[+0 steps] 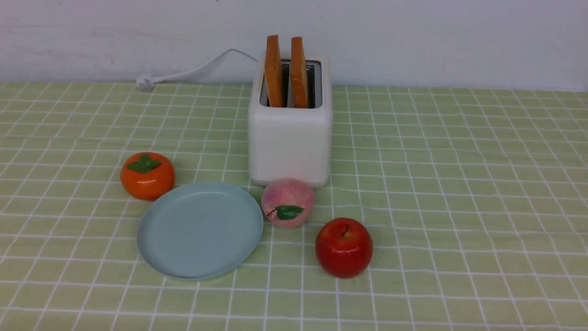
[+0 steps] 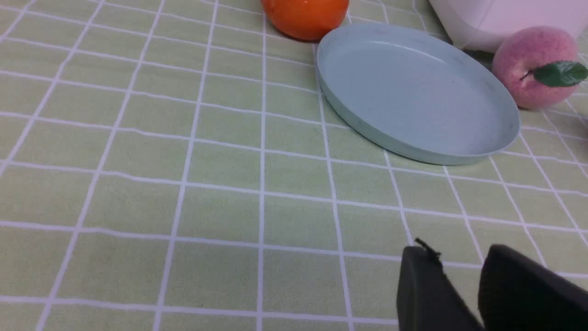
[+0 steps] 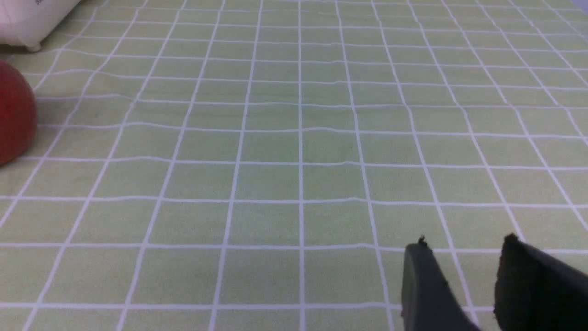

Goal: Take toasted bread from bread machine on green coffee tablecloth place on plate.
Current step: 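Reach for a toast slice standing in the toaster with the left gripper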

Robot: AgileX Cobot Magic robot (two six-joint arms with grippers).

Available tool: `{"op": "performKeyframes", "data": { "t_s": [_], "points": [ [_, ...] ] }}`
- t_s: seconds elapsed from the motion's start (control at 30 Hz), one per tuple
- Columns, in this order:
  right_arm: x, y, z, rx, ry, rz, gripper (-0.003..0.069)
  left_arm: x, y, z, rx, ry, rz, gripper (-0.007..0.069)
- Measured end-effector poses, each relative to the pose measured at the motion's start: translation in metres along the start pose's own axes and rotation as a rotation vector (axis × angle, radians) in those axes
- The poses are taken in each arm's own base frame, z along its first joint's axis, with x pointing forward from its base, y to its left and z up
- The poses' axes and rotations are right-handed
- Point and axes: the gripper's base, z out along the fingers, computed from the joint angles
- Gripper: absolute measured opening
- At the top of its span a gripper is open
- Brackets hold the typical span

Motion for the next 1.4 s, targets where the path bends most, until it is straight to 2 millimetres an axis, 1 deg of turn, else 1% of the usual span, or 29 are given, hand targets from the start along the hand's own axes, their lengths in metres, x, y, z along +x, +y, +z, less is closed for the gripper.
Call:
{"op": "performKeyframes", "data": {
  "t_s": [1.17, 1.27, 1.4],
  "points": [
    [0.0, 0.0, 0.0, 0.0, 0.0, 0.0, 0.024, 0.0, 0.0, 0.0, 0.0, 0.0, 0.0, 0.0216],
    [0.0, 0.0, 0.0, 0.0, 0.0, 0.0, 0.024, -0.0006, -0.0002, 0.0, 0.002, -0.007, 0.0, 0.0218],
    [0.0, 0.0, 0.0, 0.0, 0.0, 0.0, 0.024, -0.006, -0.0022, -0.0002, 0.025, -0.066, -0.025, 0.022]
  ]
}}
